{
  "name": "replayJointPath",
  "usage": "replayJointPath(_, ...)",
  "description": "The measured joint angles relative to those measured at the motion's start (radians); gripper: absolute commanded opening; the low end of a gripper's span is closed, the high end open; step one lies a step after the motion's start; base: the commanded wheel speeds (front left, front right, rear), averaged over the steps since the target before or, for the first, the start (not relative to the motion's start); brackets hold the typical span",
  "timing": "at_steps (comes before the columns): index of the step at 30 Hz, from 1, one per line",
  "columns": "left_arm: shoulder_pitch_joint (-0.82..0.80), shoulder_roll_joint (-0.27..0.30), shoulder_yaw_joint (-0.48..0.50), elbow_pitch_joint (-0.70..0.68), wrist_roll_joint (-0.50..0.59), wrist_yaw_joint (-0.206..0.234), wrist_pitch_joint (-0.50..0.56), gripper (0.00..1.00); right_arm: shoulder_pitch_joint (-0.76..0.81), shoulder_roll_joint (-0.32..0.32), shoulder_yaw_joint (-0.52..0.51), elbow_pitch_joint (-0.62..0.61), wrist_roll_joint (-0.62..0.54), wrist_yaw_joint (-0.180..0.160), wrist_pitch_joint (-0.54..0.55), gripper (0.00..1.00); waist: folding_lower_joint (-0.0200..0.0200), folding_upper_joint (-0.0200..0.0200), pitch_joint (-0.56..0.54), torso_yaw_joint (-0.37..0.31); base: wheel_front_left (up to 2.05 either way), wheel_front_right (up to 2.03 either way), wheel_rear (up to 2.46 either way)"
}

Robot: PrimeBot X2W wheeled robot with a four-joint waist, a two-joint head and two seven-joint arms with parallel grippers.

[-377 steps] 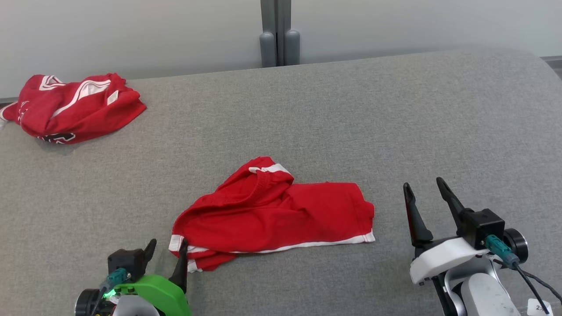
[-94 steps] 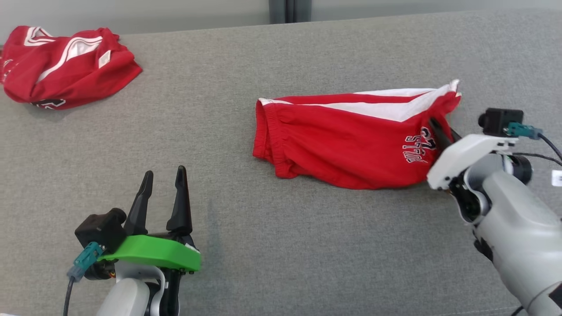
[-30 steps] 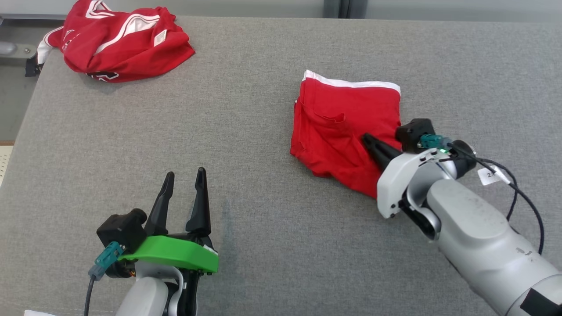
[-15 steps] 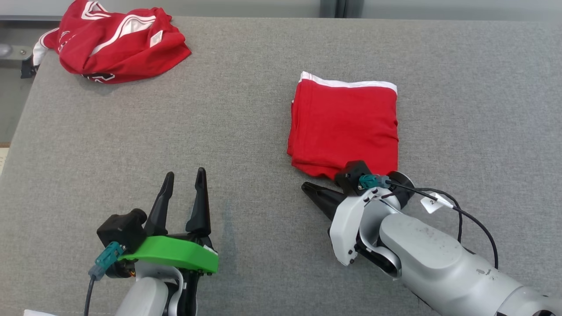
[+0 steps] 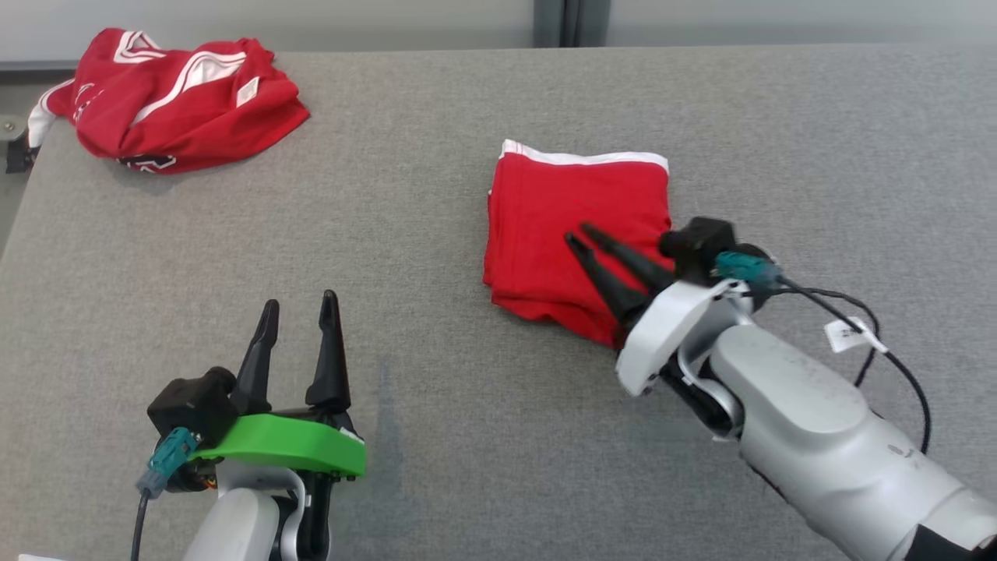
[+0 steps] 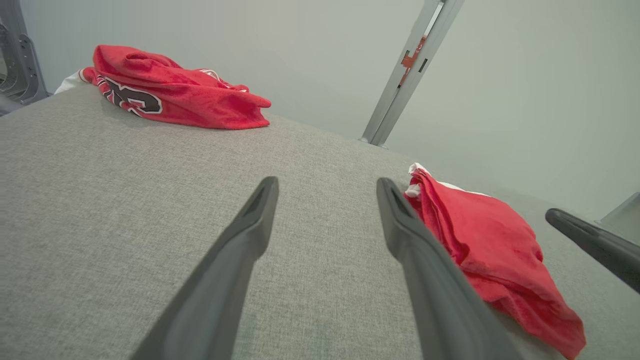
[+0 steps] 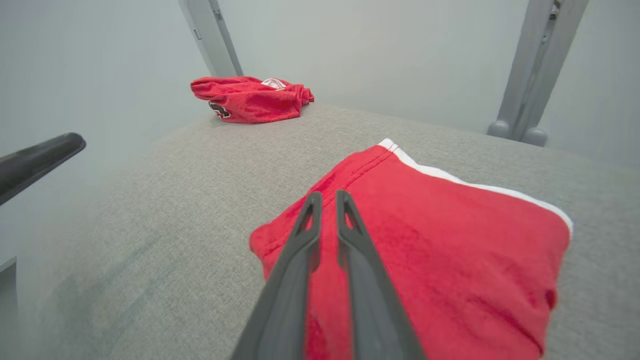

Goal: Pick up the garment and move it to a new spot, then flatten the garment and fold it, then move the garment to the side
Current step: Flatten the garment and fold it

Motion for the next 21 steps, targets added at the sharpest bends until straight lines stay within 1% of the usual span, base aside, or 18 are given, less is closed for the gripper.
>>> replayJointPath(3,-0.002,-0.001,0.008,-0.001,0.033,0.004,-0.001,1.0,0.049,-0.004,-0.125,-0.033,-0.044,0.0,-0.004,1.0,0.0,0.0,-0.013,-0.018,0.0,0.0,0.0)
replayJointPath(7,-0.002,-0.009,0.029,0.002,0.06,0.008,-0.002,1.0,0.143,0.003,-0.318,-0.102,-0.143,0.0,-0.005,1.0,0.0,0.0,-0.029,-0.045,0.0,0.0,0.0)
replayJointPath(9,0.001,-0.014,0.038,0.005,0.078,0.007,-0.003,1.0,0.212,0.022,-0.413,-0.141,-0.19,0.0,-0.005,1.0,0.0,0.0,-0.038,-0.058,0.0,0.0,0.0)
replayJointPath(10,0.003,-0.016,0.04,0.006,0.083,0.007,-0.003,1.0,0.231,0.028,-0.439,-0.151,-0.206,0.0,-0.005,1.0,0.0,0.0,-0.04,-0.062,0.0,0.0,0.0)
replayJointPath(13,0.018,-0.026,0.063,0.011,0.105,0.0,-0.003,1.0,0.324,0.068,-0.58,-0.215,-0.292,0.0,-0.006,1.0,0.0,0.0,-0.053,-0.081,0.0,0.0,0.0)
replayJointPath(17,0.045,-0.034,0.083,0.012,0.136,0.0,-0.003,1.0,0.423,0.129,-0.68,-0.286,-0.357,0.0,-0.006,1.0,0.0,0.0,-0.067,-0.099,0.0,0.0,0.0)
replayJointPath(21,0.08,-0.048,0.102,0.011,0.158,-0.008,-0.003,1.0,0.495,0.162,-0.75,-0.351,-0.417,0.0,-0.006,1.0,0.0,0.0,-0.084,-0.112,0.0,0.0,0.0)
